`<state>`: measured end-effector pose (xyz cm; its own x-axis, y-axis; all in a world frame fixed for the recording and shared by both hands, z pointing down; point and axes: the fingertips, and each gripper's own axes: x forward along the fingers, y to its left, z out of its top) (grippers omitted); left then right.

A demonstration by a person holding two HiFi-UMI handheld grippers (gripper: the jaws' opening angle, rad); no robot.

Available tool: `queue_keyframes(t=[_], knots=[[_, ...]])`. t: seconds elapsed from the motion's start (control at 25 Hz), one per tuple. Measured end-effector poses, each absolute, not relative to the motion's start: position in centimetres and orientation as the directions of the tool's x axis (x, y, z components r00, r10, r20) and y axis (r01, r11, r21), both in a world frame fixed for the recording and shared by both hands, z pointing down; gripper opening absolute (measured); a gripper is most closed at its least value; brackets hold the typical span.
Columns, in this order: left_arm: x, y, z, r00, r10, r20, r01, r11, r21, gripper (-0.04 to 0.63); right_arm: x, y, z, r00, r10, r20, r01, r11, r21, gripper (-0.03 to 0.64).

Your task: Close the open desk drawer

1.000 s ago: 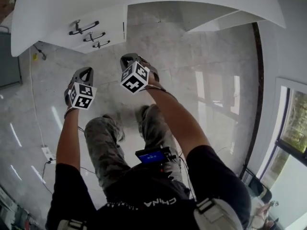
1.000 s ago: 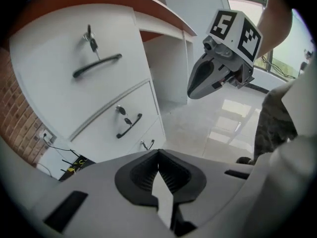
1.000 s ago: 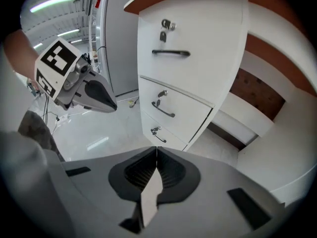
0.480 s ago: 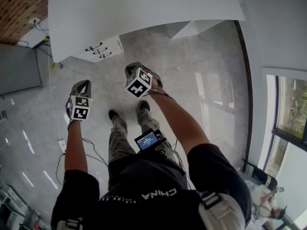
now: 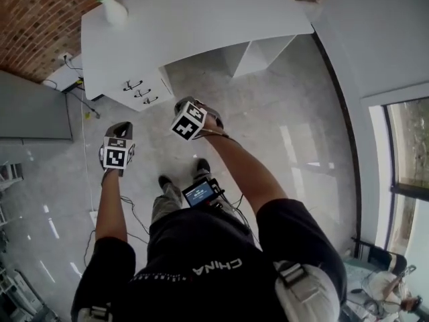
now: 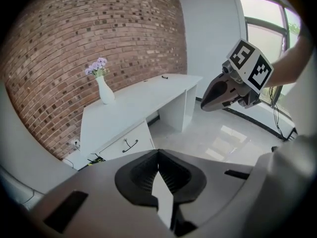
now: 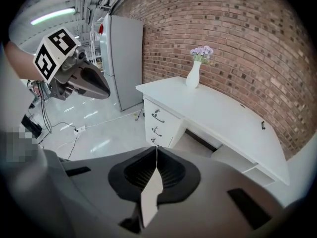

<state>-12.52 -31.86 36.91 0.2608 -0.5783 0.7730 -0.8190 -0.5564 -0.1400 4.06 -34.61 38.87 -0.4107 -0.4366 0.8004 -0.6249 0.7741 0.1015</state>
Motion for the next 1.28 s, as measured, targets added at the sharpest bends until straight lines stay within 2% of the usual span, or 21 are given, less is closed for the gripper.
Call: queue_keyframes(t=[0.24, 0.52, 0.92, 1.28], knots=[[-11.3, -27.0, 32.9, 0.245, -0.598, 0.763, -0.848, -0.514, -0.13, 0.012, 7.5, -29.0, 34.3, -0.392, -0.492, 0.777, -0.656, 0.742, 0.139, 0.017], [-8.4, -18.8, 27.7, 0.328, -0.614, 0.718, -0.788, -0.597, -0.15, 0.012, 10.3, -21.7, 30.1, -0.345, -0.55, 0.761, -0.679, 0.706, 0.203, 0.017], [-11.9, 0.0, 31.1, 0.353, -0.594, 0.722, -0.806, -0.585, -0.087, 0.012, 7.2, -3.8, 31.0, -0.33, -0.541, 0.773, -0.649, 0.725, 0.231, 0.017], [-5.7, 8.2, 32.5, 0.394, -0.56, 0.729, -0.744, -0.66, -0.105, 0.012, 12.0, 5.5, 32.2, -0.294, -0.54, 0.789, -0.652, 0.717, 0.248, 0.017]])
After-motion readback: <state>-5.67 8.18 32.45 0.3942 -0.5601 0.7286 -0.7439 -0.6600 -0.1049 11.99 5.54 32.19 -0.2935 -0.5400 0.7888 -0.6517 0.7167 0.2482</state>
